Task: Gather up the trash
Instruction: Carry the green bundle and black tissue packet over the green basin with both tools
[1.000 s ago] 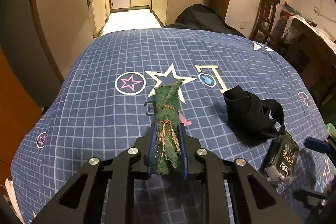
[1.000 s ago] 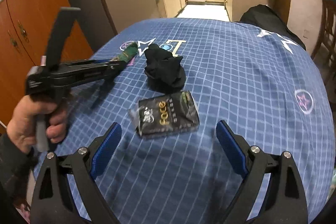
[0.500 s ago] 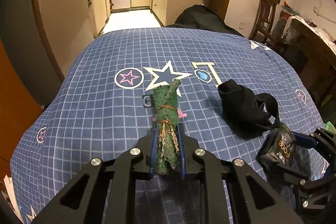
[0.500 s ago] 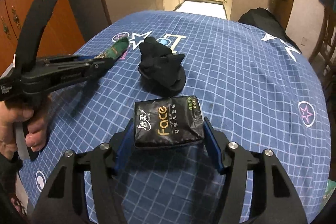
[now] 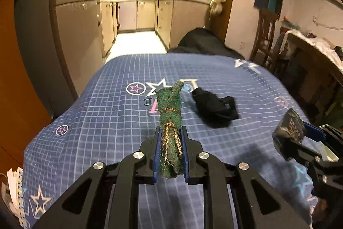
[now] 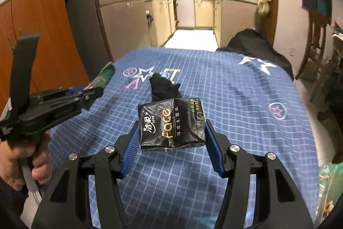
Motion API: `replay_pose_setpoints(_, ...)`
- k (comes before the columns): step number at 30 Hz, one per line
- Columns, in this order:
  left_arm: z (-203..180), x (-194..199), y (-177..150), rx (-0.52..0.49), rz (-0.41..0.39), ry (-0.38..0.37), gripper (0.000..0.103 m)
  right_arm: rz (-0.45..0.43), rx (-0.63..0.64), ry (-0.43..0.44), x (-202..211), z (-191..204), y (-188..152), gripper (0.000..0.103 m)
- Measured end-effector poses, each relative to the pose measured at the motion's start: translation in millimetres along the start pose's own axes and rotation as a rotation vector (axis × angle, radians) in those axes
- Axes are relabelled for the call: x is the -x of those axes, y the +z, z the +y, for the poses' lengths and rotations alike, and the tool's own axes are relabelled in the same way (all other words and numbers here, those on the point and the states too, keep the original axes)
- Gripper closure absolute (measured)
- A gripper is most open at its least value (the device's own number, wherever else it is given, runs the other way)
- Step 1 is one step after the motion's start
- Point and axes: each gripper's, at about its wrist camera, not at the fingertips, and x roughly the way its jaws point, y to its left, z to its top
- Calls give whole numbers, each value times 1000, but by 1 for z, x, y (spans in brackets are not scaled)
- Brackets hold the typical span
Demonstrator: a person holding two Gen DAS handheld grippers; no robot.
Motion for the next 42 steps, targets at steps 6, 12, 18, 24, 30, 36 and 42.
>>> replay_pose_setpoints(6, -23, 61, -15, -10, -71, -20, 86, -54, -49, -20, 34, -7, -6, 48)
replay_pose_setpoints(12, -45, 95, -27, -20, -86, -58, 86, -102, -61, -46, 70, -13, -11, 48)
replay_pose_setpoints(18, -84, 125, -26, -56, -123, -108, 86, -143, -57, -85, 104, -22, -14, 48)
replay_pose_setpoints(24, -133, 148, -19, -107, -150, -176, 86, -177, -84, -139, 136, -47, -22, 48)
replay_pose_setpoints(30, -188, 158, -11, -163, -170, -221, 86, -198, -120, -214, 168, -81, -31, 48)
replay_pose_setpoints(36, -241, 157, -8, -223, -170, -269, 86, -208, -154, -288, 196, -117, -43, 47)
replay_pose_setpoints(42, -287, 154, -6, -268, -166, -310, 86, -203, -180, -355, 217, -147, -54, 47)
